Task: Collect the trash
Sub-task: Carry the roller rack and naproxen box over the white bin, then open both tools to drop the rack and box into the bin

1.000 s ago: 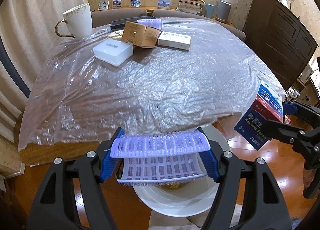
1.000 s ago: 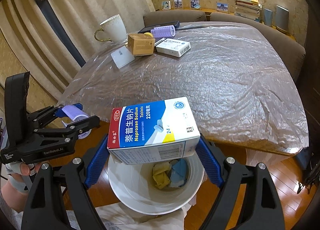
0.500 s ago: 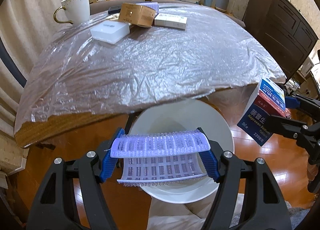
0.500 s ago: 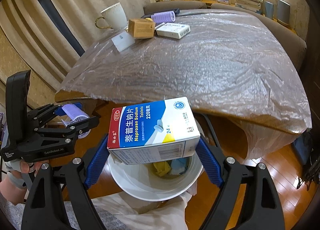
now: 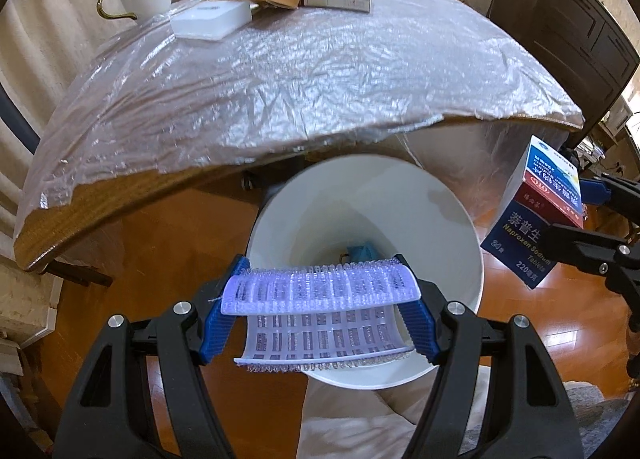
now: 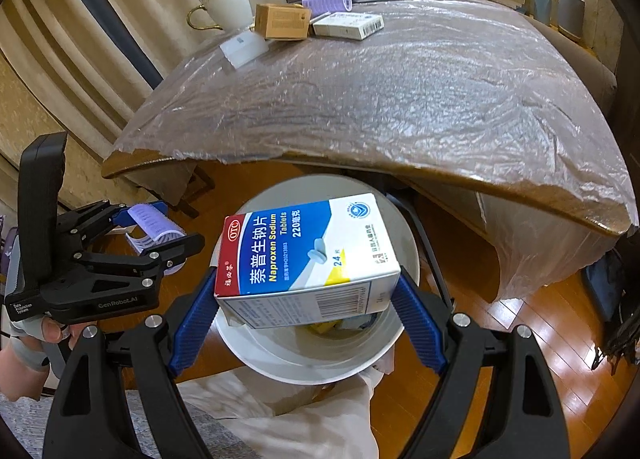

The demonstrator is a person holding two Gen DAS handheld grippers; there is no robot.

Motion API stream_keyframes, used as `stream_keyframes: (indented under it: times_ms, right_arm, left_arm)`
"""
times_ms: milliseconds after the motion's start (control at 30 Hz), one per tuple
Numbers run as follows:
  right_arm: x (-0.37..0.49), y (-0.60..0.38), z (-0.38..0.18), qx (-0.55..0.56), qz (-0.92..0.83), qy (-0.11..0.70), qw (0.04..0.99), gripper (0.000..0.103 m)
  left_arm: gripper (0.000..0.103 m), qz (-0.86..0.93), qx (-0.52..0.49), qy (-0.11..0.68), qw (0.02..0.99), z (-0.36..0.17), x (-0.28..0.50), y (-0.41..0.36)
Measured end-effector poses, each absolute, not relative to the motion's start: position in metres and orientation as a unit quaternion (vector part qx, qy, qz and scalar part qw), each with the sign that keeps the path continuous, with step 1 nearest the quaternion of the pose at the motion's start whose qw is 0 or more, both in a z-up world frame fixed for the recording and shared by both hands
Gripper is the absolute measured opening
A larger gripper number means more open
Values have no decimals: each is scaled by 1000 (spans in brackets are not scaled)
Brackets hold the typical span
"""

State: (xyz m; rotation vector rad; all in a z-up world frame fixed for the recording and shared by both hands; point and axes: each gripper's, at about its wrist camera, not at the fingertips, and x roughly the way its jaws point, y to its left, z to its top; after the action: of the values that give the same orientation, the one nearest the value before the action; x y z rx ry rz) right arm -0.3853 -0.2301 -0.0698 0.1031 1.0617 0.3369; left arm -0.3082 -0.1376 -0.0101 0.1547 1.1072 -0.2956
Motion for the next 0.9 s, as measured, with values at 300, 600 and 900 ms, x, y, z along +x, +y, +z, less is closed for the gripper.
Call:
stream_keyframes:
  times_ms: [300, 600, 900]
  right_arm:
    - [-381, -225, -82, 41, 160, 514, 842, 82]
    - [-375, -221, -97, 34, 157, 528, 834, 82]
    - [-369, -217, -116, 29, 153, 543, 825, 82]
  left_arm:
    - [72, -144, 83, 531, 831, -26, -307, -139]
    - [72, -147, 94, 546, 819, -46, -305, -142]
    - [72, -152, 105, 559, 808, -66, -300, -142]
